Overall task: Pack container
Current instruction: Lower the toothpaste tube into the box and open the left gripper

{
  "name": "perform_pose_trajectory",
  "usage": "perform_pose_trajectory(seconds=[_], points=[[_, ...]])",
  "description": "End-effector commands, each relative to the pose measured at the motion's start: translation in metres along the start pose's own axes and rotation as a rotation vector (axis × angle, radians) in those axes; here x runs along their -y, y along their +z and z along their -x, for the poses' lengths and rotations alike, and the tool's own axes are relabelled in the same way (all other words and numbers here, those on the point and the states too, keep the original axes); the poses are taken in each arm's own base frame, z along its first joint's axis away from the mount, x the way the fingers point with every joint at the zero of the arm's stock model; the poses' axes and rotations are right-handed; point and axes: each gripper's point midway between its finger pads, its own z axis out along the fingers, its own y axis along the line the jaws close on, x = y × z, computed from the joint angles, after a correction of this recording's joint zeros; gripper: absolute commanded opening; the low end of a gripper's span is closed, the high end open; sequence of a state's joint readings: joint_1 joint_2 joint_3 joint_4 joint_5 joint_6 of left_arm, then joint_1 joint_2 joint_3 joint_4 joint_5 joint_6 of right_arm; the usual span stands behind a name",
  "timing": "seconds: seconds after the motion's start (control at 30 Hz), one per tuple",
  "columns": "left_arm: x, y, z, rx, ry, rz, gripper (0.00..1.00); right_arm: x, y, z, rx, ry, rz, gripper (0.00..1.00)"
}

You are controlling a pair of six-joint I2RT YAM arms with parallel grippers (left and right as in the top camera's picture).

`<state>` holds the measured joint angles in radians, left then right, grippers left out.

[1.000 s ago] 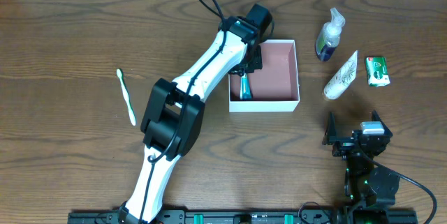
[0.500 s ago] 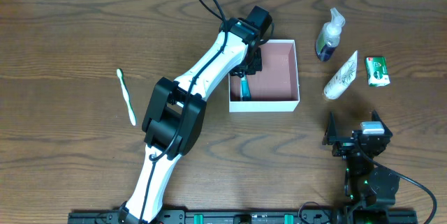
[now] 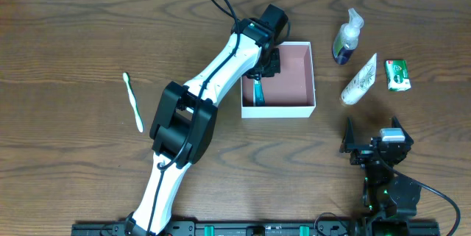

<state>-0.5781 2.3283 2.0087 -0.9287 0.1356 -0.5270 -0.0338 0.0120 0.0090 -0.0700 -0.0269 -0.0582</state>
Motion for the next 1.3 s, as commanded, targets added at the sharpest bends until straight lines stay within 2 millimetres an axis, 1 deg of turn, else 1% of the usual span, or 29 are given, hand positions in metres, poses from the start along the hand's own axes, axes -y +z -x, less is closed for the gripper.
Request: perform_pose_trajectory(seconds=[0.0,0.13,0.23,0.27,0.3,0.33,0.4,0.73,0.93,1.27], points=[[0.013,-0.003,-0.006,-0.014,0.046,-0.042,0.23,-0.004,0.000,-0.001,0.001,0.012,0.014,0.99],[0.013,-0.002,-0.007,-0.012,0.054,-0.037,0.23,-0.004,0.000,-0.001,0.001,0.012,0.014,0.99],[0.005,0.000,-0.004,0.006,0.053,0.007,0.23,-0.004,0.000,-0.001,0.001,0.012,0.014,0.99],[0.003,0.001,-0.004,0.009,0.052,0.017,0.20,-0.004,0.000,-0.001,0.001,0.012,0.014,0.99],[0.001,0.002,-0.004,0.012,0.052,0.024,0.13,-0.004,0.000,-0.001,0.001,0.012,0.014,0.99],[0.000,0.003,-0.004,0.013,0.052,0.029,0.10,-0.004,0.000,-0.001,0.001,0.012,0.014,0.99],[-0.001,0.006,-0.005,0.009,0.052,0.032,0.06,-0.004,0.000,-0.001,0.001,0.012,0.015,0.99],[-0.004,0.023,-0.008,-0.011,0.051,0.045,0.06,-0.004,0.000,-0.001,0.001,0.012,0.014,0.99],[-0.009,0.036,-0.013,-0.038,0.049,0.062,0.06,-0.004,0.000,-0.001,0.001,0.012,0.014,0.99],[-0.006,0.036,-0.009,-0.020,0.051,0.051,0.06,-0.004,0.000,-0.001,0.001,0.012,0.014,0.99]])
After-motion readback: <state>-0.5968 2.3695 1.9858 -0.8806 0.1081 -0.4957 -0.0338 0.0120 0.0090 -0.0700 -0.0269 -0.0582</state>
